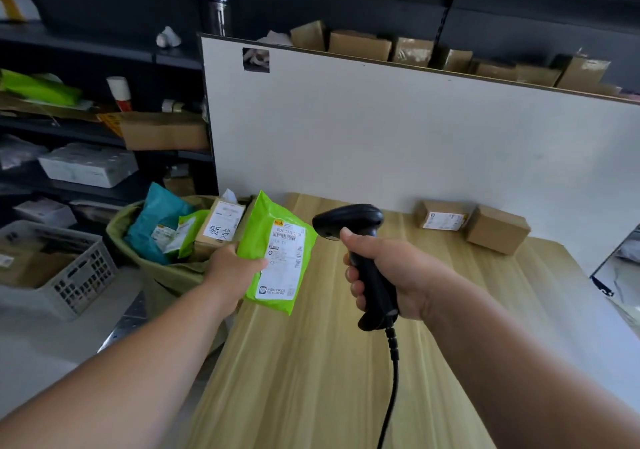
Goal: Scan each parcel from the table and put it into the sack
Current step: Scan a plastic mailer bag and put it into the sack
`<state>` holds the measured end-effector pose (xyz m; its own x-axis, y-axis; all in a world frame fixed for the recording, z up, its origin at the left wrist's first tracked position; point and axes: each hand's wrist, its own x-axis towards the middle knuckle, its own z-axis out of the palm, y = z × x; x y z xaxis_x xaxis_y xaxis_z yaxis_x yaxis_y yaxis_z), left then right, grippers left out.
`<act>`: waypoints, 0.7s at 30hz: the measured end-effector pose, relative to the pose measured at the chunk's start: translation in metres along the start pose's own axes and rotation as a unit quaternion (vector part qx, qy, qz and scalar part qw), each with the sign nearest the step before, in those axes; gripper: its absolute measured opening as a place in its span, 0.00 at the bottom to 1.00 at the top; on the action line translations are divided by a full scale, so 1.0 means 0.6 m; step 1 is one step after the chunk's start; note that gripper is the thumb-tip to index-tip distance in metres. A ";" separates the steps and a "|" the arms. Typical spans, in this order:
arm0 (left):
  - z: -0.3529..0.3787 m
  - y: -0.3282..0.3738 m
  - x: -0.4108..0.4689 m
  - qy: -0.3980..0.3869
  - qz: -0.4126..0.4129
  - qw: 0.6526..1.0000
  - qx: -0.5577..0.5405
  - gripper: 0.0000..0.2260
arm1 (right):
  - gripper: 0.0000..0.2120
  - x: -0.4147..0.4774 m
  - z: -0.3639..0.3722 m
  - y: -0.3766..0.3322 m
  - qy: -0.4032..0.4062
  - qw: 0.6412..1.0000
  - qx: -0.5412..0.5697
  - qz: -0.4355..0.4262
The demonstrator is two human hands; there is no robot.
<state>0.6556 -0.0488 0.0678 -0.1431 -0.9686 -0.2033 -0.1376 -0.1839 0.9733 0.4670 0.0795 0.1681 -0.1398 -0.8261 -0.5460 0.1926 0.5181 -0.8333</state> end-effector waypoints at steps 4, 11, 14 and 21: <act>-0.020 -0.003 0.029 0.003 -0.011 1.000 -0.008 0.09 | 0.18 0.031 0.027 -0.013 0.003 1.000 -0.003 -0.008; -0.076 -0.015 0.050 0.095 -0.061 0.993 -0.023 0.08 | 0.16 0.102 0.058 -0.025 -0.012 0.999 -0.025 -0.025; -0.129 -0.022 0.074 0.161 -0.067 0.985 0.008 0.09 | 0.16 0.140 0.083 -0.029 -0.012 0.999 -0.025 -0.035; -0.255 -0.032 0.196 0.220 -0.087 0.971 0.034 0.09 | 0.17 0.233 0.152 -0.037 -0.026 0.999 -0.034 -0.013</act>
<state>0.7911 -0.1850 0.0415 0.3185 -0.9046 -0.2833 -0.1885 -0.3534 0.9163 0.5318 -0.0676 0.1181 -0.0918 -0.8486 -0.5209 0.1232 0.5094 -0.8516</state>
